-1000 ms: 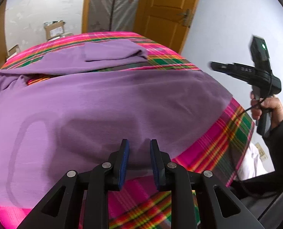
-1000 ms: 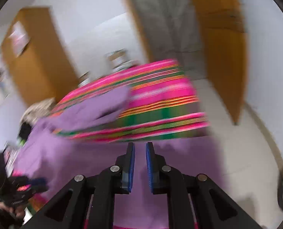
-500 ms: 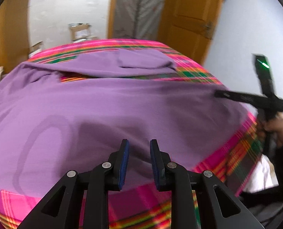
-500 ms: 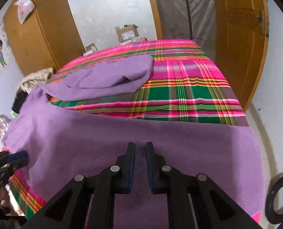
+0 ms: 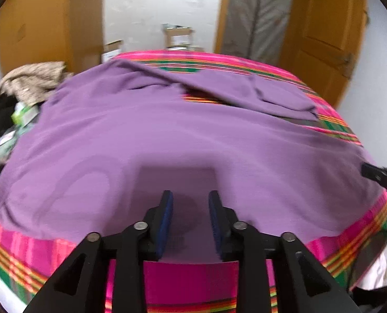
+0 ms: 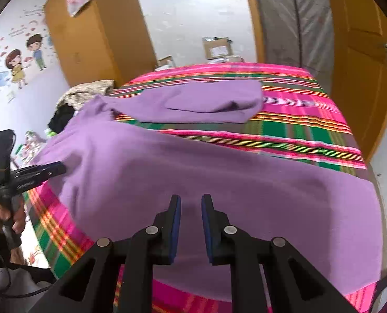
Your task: Fold clothes
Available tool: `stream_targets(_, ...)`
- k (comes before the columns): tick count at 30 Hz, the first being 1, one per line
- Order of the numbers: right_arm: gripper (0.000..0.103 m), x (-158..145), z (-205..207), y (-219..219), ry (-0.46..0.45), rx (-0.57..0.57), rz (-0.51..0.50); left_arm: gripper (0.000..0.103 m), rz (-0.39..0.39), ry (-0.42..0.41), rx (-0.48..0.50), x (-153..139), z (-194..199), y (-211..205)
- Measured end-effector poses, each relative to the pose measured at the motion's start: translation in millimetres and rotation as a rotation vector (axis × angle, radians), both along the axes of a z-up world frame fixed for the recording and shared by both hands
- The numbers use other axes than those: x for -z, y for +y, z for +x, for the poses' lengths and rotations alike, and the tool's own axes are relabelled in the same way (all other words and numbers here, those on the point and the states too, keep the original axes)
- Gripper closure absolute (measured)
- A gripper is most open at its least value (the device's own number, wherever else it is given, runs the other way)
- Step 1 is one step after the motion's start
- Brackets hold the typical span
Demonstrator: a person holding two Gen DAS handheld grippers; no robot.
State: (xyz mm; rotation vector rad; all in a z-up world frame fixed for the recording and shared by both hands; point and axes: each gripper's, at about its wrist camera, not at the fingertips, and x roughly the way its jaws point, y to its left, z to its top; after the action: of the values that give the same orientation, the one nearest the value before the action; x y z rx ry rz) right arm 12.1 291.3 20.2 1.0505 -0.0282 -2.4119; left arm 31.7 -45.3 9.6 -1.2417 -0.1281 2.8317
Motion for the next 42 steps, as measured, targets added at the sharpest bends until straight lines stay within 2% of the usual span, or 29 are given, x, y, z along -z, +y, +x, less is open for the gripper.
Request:
stream_targets(2, 0.086, 0, 4, -8, -0.006, -0.022, -0.010, 0.071, -0.007, -0.023, -0.062, 6, 1, -21)
stream_targets(5, 0.086, 1, 9, -16, -0.012, -0.046, -0.014, 0.071, 0.016, -0.018, -0.095, 5, 9, -44)
stream_targets(9, 0.086, -2, 14, -24, -0.004, -0.077, -0.023, 0.071, -0.020, -0.006, -0.168, 2, 24, -73)
stream_targets(14, 0.082, -6, 22, -43, 0.019, -0.161, -0.030, 0.071, -0.011, 0.012, -0.332, -2, 45, -120)
stream_targets(18, 0.077, -6, 30, -63, 0.034, -0.250, -0.022, 0.055, 0.024, 0.037, -0.470, -4, 60, -156)
stream_targets(21, 0.074, -6, 37, -75, 0.047, -0.310, -0.009, 0.052, 0.043, 0.040, -0.526, -1, 65, -171)
stream_targets(28, 0.070, 0, 48, -99, 0.047, -0.414, 0.036, 0.052, 0.120, 0.022, -0.565, 12, 56, -188)
stream_targets(36, 0.069, 6, 56, -115, 0.065, -0.488, 0.098, 0.052, 0.132, 0.048, -0.570, 12, 47, -191)
stream_targets(38, 0.069, 6, 59, -118, 0.080, -0.506, 0.114, 0.058, 0.121, 0.052, -0.567, 12, 47, -189)
stream_targets(40, 0.069, 6, 60, -122, 0.093, -0.516, 0.140, 0.079, 0.101, 0.053, -0.571, 11, 47, -188)
stream_targets(42, 0.069, 7, 59, -125, 0.111, -0.526, 0.170, 0.088, 0.103, 0.059, -0.574, 10, 49, -190)
